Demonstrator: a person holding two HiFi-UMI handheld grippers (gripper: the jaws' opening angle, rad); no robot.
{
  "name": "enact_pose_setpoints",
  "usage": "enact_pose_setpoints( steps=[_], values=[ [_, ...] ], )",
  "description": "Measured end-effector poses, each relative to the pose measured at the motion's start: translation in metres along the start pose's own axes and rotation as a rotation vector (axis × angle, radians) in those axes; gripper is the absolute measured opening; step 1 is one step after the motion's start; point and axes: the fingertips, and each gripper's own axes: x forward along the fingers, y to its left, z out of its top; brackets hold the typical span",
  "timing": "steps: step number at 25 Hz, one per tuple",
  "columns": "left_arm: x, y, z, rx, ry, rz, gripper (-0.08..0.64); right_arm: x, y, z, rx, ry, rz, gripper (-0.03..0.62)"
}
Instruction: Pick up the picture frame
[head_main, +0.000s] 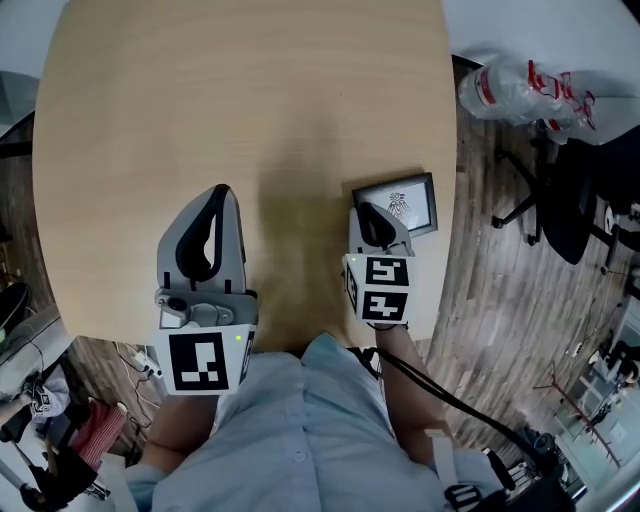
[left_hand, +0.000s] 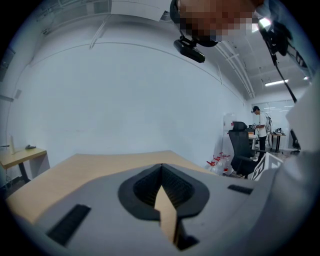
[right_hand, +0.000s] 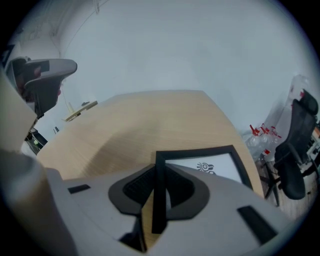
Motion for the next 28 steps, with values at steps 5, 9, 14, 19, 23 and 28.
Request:
enact_pose_setpoints(
  steps=[5, 9, 14, 19, 23, 28],
  values=[
    [0.004, -0.01, 0.007, 0.039, -0.06, 0.011, 0.002, -0.009, -0.01, 0.032, 0.028, -0.162, 0.037, 0.058],
    [-0.003, -0.023, 0.015, 0.0, -0.071, 0.05, 0.002, -0.036, -0.014, 0.065, 0.015, -0.311, 0.064, 0.058],
    [-0.021, -0.03, 0.034, 0.014, -0.155, 0.059, 0.002, -0.084, -0.003, 0.108, -0.027, -0.509, 0.096, 0.058],
    [-0.043, -0.041, 0.064, 0.003, -0.24, 0.066, 0.002, -0.15, 0.014, 0.153, -0.085, -0.702, 0.126, 0.058],
    [-0.054, -0.049, 0.095, 0.025, -0.321, 0.074, 0.002, -0.2, 0.023, 0.189, -0.156, -0.85, 0.139, 0.06],
    [-0.068, -0.052, 0.124, 0.023, -0.407, 0.082, 0.002, -0.247, 0.038, 0.21, -0.234, -0.969, 0.129, 0.06]
  ],
)
